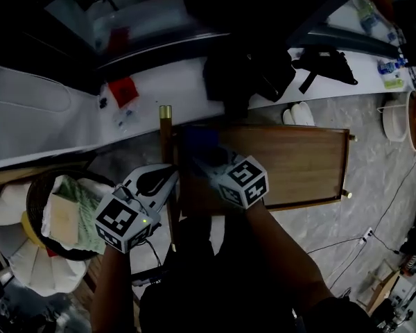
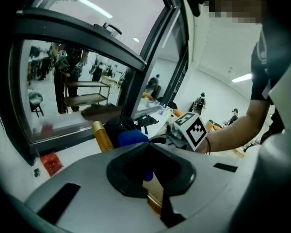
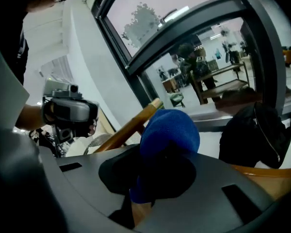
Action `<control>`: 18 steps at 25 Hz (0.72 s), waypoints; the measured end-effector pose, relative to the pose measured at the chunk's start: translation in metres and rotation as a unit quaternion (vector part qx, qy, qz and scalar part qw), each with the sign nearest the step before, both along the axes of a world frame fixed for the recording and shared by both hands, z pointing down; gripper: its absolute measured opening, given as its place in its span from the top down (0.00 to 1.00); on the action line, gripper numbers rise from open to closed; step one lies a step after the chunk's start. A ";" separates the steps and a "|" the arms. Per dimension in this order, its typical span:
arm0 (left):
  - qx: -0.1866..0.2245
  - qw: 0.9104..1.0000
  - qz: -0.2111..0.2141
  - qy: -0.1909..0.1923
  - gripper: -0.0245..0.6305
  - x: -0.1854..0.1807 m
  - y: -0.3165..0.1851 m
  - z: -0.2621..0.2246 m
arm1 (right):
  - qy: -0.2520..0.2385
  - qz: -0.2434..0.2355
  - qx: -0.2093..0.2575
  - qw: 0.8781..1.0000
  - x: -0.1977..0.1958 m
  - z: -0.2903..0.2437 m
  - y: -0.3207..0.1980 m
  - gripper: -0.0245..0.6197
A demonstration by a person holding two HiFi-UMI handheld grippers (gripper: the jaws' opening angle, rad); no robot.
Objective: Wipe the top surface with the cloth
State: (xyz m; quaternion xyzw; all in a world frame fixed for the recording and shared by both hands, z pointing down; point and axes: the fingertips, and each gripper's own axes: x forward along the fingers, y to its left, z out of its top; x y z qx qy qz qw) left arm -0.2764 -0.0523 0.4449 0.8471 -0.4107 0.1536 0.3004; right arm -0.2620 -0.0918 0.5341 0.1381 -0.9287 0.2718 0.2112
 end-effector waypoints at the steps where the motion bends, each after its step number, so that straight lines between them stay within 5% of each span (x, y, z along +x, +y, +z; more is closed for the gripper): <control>1: -0.003 1.000 -0.001 -0.003 0.95 -0.001 -0.003 0.004 | 0.006 -0.002 -0.010 1.000 -0.006 0.011 -0.001 0.87; 10: -0.043 0.999 -0.012 -0.020 0.95 -0.001 -0.011 0.035 | 0.106 -0.003 -0.065 0.992 -0.021 0.090 -0.009 0.87; 18: -0.064 0.997 0.006 -0.033 0.95 0.024 -0.017 0.045 | 0.121 -0.001 -0.058 0.991 -0.012 0.091 -0.016 0.87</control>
